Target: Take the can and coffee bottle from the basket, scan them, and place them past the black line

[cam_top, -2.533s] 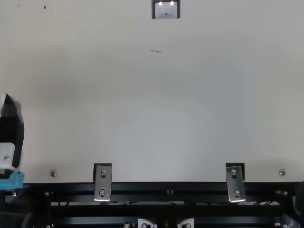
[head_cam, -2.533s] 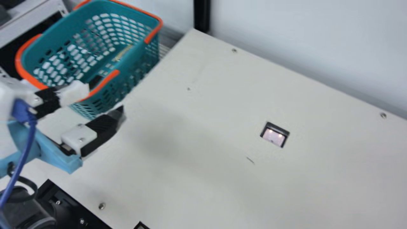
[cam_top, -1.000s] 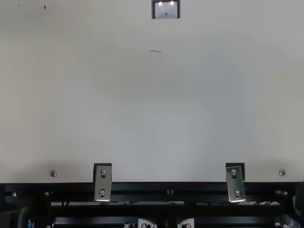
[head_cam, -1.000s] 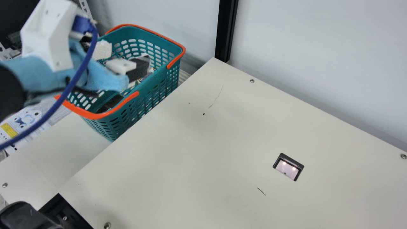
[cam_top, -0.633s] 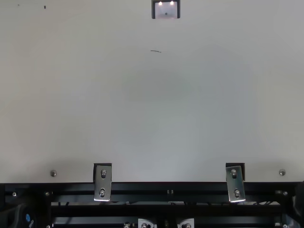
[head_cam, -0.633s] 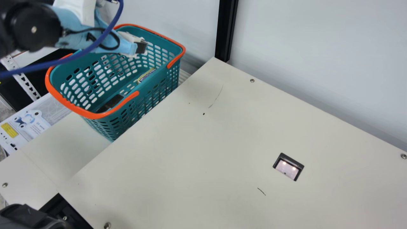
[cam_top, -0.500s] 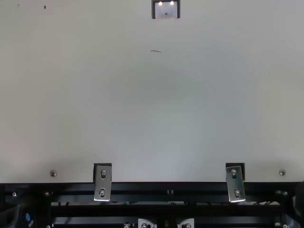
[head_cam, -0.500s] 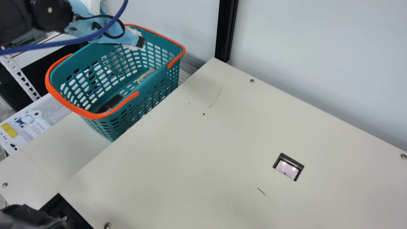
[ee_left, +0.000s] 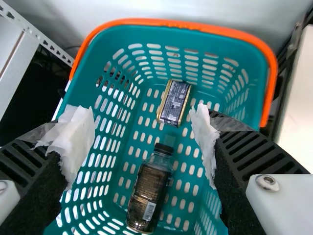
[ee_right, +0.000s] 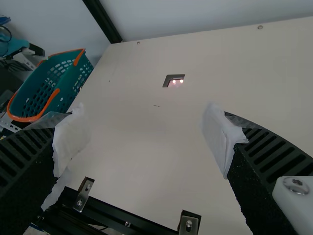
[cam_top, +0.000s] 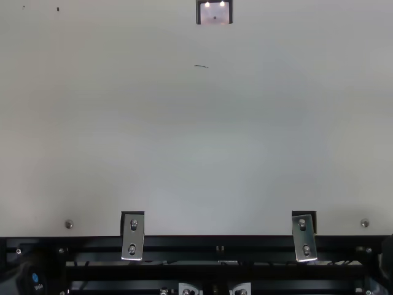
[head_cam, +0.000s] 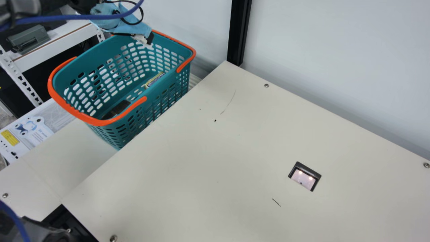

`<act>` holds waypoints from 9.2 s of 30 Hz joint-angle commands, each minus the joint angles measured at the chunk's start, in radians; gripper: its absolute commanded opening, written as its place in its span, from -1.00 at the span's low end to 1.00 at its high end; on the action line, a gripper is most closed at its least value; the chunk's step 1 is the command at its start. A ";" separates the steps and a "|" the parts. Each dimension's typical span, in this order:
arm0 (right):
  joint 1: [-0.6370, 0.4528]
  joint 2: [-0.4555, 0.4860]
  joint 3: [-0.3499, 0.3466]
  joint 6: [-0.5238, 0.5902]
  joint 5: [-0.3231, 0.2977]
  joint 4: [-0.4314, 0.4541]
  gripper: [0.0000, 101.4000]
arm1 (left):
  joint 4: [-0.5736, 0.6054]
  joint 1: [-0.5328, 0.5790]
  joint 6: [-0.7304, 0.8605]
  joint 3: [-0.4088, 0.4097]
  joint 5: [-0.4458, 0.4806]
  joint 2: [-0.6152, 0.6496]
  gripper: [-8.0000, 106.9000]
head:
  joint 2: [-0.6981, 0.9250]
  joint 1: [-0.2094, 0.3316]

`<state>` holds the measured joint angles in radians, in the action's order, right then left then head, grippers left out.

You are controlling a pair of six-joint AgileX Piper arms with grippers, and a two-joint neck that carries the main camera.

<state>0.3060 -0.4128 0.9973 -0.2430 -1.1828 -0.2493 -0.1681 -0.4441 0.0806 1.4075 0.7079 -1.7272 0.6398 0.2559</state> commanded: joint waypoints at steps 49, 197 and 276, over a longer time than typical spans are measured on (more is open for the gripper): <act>0.000 0.000 0.000 0.000 0.000 0.000 1.00 | 0.217 -0.106 0.606 0.895 0.453 -0.906 0.71 | 0.016 0.023; 0.000 0.000 0.000 0.000 0.000 0.001 1.00 | 1.911 0.210 -0.475 -0.727 0.391 0.933 -0.68 | 0.016 0.023; 0.000 0.000 0.000 0.000 0.000 0.003 1.00 | 1.395 0.822 0.271 -0.650 -0.390 0.682 -0.68 | -0.558 -0.128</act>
<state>0.3060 -0.4128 0.9973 -0.2430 -1.1828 -0.2465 1.2272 0.3782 0.3513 0.7575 0.3179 -1.0454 0.0614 0.1280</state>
